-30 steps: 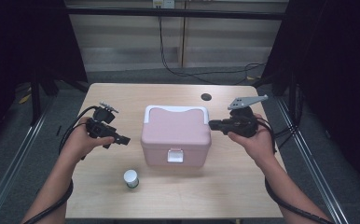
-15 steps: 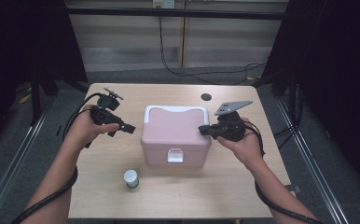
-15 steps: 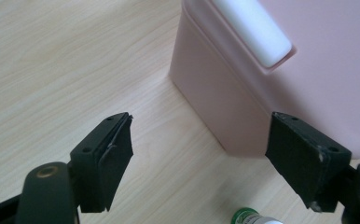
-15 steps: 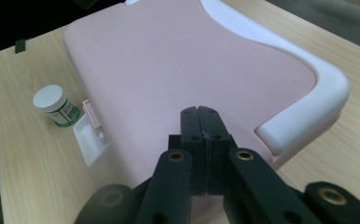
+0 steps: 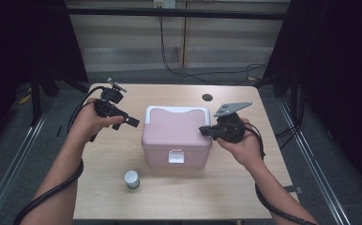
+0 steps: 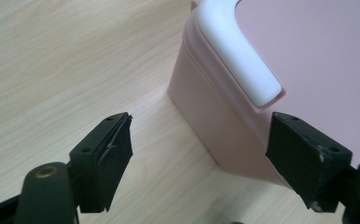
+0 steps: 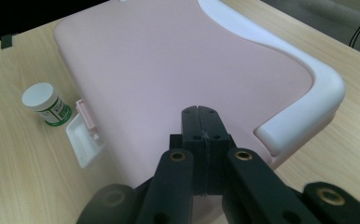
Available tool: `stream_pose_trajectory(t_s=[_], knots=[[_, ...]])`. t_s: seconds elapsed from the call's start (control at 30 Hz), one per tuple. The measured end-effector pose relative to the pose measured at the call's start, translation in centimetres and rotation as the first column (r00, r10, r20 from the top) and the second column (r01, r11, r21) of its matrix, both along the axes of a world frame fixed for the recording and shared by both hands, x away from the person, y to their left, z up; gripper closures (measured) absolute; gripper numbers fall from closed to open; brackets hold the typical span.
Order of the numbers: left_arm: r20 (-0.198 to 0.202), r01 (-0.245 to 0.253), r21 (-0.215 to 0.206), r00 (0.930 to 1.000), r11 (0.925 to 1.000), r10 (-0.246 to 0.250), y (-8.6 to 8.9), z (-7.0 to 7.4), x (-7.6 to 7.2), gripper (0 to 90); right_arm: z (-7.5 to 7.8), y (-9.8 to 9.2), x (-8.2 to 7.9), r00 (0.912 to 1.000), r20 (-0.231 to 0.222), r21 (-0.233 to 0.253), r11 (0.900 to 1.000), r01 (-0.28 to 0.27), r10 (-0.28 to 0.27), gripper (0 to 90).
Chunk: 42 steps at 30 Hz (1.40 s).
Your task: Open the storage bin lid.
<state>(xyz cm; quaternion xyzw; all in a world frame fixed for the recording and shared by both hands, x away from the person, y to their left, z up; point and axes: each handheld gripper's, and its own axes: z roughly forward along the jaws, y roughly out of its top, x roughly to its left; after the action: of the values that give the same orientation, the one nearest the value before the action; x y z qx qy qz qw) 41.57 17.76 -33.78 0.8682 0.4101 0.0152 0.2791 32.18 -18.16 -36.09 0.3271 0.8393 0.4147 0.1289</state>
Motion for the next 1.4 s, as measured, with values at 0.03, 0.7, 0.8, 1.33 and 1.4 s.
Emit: stream_pose_trajectory(t_s=[0.03,0.7,0.8,1.33,1.4], knots=[[0.000,0.004,-0.004,1.0000,1.0000,-0.004,-0.1,0.1,0.1,21.7,0.0,0.0,0.0,1.0000,-0.003,0.002,1.000,0.000,0.000,90.0],[-0.005,0.012,-0.028,0.9999,0.9995,-0.012,-3.6,0.8,1.8,22.0,0.0,0.1,-0.2,0.9999,0.016,-0.013,1.000,0.002,-0.002,90.0],[-0.006,0.010,-0.030,0.9999,0.9995,-0.010,-4.1,0.6,2.0,22.1,0.0,0.2,-0.2,0.9998,0.019,-0.021,1.000,0.001,-0.001,90.0],[-0.040,0.025,-0.038,0.9989,0.9990,-0.027,-5.9,-0.7,2.5,22.9,0.1,0.2,-0.2,1.0000,0.008,-0.018,1.000,0.005,-0.005,90.0],[-0.042,0.028,-0.036,0.9987,0.9989,-0.030,-6.1,-0.7,2.5,22.9,0.0,0.2,-0.2,0.9999,0.008,-0.018,1.000,0.007,-0.007,90.0]])
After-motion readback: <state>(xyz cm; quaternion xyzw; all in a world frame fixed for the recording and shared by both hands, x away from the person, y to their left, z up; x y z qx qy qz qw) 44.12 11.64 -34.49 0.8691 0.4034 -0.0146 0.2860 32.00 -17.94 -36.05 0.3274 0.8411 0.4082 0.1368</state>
